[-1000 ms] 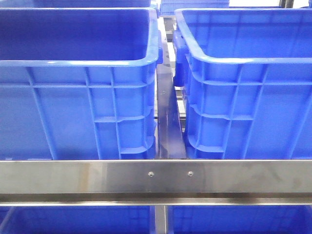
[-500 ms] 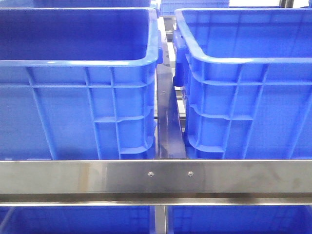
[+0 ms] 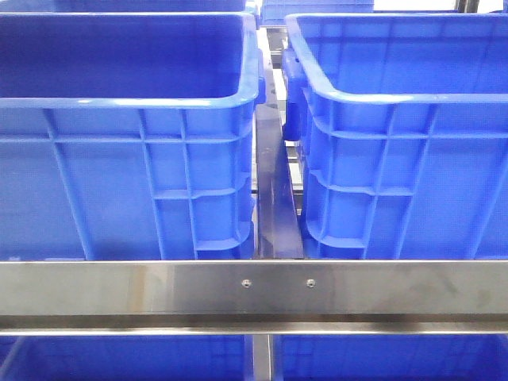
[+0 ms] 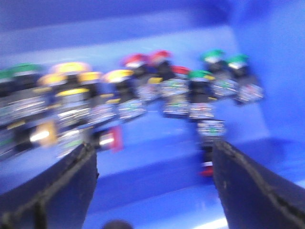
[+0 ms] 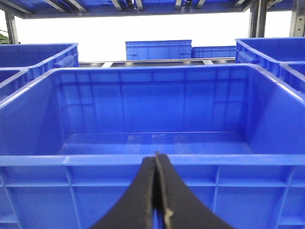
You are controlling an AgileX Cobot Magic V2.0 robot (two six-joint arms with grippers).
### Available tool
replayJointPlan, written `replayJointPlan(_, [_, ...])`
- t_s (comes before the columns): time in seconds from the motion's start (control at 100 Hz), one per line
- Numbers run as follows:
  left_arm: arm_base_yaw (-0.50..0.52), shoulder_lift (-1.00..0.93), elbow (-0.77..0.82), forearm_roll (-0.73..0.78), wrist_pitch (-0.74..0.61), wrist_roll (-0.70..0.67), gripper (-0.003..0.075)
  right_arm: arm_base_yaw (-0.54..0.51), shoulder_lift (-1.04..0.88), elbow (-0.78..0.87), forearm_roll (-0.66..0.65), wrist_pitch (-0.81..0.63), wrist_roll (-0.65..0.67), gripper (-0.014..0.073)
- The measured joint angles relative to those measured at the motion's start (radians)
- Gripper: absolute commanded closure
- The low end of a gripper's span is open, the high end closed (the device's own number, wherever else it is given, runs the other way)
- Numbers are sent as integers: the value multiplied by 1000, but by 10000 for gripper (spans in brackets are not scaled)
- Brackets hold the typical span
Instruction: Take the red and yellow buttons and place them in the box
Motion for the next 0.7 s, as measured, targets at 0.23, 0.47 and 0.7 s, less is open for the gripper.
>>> replayJointPlan(0.23, [-73, 268, -146, -3, -10, -23, 229, 0, 0, 0, 0, 0, 0, 662])
replayJointPlan(0.47, [-76, 488, -275, -3, -20, -43, 229, 0, 0, 0, 0, 0, 0, 662])
replayJointPlan(0.7, [-76, 610, -343, -3, -29, -51, 229, 0, 0, 0, 0, 0, 0, 662])
